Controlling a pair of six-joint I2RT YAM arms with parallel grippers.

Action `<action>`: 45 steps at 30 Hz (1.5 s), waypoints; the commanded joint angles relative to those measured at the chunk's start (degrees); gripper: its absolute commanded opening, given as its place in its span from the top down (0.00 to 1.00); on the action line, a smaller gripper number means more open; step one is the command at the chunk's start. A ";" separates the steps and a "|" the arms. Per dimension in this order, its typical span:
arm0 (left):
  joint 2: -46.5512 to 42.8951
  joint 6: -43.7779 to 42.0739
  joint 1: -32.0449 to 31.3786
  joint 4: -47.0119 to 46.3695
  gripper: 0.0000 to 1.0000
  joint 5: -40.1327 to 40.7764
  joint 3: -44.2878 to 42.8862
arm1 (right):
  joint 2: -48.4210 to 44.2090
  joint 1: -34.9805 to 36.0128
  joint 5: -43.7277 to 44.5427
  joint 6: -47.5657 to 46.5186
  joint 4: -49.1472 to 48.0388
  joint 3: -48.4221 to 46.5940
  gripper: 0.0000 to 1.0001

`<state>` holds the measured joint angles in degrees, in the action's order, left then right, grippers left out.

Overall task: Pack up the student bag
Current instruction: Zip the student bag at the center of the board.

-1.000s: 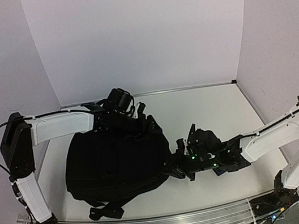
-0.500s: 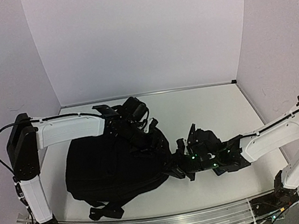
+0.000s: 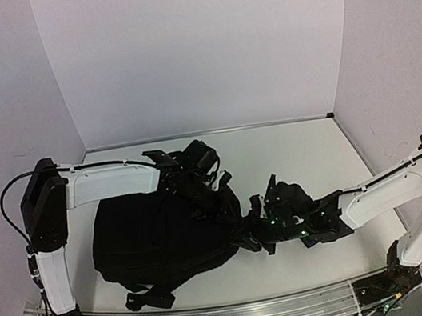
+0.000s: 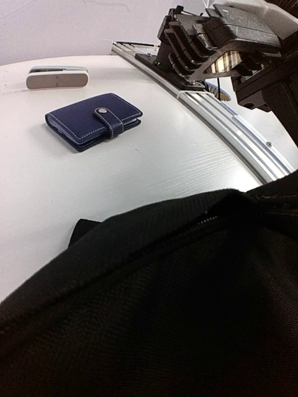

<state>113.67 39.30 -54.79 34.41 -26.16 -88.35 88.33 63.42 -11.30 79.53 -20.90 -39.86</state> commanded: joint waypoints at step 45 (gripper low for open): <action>10.03 8.21 15.20 -28.52 1.00 8.54 -16.44 | 6.65 0.51 -6.89 -9.40 -11.53 -12.10 1.00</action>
<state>122.80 48.34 -42.85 13.54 -23.84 -99.30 94.21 62.02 -9.73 70.89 -25.75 -48.38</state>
